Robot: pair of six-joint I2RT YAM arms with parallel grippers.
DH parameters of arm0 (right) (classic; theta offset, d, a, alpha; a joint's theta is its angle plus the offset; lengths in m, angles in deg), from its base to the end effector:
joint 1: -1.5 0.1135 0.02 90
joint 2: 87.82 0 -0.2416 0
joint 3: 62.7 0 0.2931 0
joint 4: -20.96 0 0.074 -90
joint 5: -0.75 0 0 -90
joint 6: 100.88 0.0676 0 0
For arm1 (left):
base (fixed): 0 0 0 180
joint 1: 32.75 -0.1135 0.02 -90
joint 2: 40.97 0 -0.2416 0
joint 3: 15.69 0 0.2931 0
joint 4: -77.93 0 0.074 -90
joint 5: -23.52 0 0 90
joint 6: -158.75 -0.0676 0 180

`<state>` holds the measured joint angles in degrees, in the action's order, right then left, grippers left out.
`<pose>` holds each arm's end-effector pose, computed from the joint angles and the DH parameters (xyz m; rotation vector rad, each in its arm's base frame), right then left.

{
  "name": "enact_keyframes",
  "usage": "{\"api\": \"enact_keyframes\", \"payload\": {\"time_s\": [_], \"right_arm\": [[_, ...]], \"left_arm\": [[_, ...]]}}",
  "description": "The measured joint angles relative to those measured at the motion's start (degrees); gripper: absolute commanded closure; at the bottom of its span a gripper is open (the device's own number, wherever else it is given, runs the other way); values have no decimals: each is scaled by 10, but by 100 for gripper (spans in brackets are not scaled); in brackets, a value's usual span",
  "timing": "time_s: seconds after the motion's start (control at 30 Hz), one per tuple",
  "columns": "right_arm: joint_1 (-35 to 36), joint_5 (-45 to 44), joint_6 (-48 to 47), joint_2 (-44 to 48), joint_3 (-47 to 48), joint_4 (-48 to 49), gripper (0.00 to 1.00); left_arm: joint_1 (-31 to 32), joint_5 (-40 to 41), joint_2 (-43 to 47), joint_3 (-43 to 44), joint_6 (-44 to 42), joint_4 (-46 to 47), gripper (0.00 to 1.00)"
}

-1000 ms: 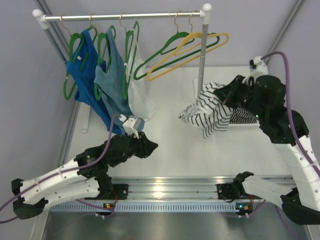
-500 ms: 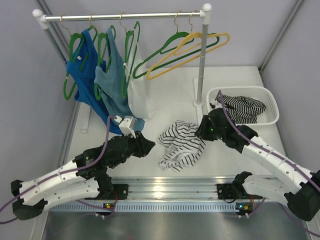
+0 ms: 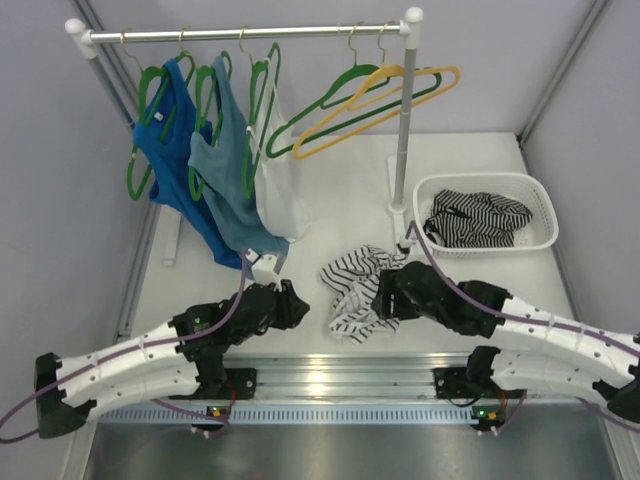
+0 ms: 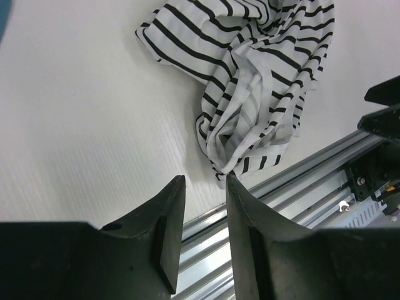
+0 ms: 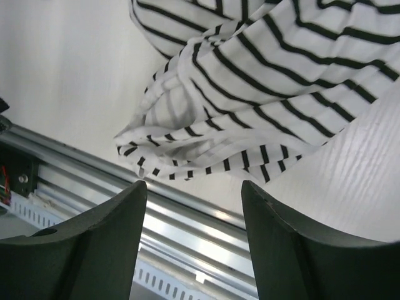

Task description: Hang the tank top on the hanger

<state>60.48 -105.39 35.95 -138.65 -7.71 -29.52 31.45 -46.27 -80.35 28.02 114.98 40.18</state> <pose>0.1479 0.2094 0.2216 -0.1188 2.4093 0.5639 0.1256 -0.2061 0.2132 0.1352 2.2061 -0.7489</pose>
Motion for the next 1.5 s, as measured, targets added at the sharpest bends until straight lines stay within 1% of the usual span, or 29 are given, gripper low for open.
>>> {"api": "enact_keyframes", "payload": {"time_s": [0.1,0.2,0.37,0.53,0.63,0.67,0.77,0.8,1.03,1.23,1.5], "right_arm": [[69,-30,30,-34,0,3,36],[103,-45,49,-87,0,15,36],[140,-62,75,-167,1,53,36],[145,-74,99,-206,1,76,37],[145,-83,108,-215,-2,87,57],[145,-84,112,-216,-5,92,72],[145,-89,123,-214,-26,111,91],[145,-89,127,-213,-37,116,93],[161,-95,159,-158,-97,121,95],[169,-101,177,-139,-110,125,95],[179,-103,193,-130,-126,125,96]], "left_arm": [[0,-8,0,-14,6,6,62],[0,-19,0,-27,8,20,62],[0,-56,-11,-45,-7,72,59],[0,-98,-78,-45,-42,137,58],[0,-118,-126,-41,-60,158,57],[0,-125,-144,-37,-68,163,57],[0,-137,-185,-20,-90,179,55],[0,-141,-195,-14,-97,186,55],[0,-177,-258,38,-162,211,53],[0,-226,-320,77,-206,217,54],[0,-244,-389,103,-246,201,54]]}}
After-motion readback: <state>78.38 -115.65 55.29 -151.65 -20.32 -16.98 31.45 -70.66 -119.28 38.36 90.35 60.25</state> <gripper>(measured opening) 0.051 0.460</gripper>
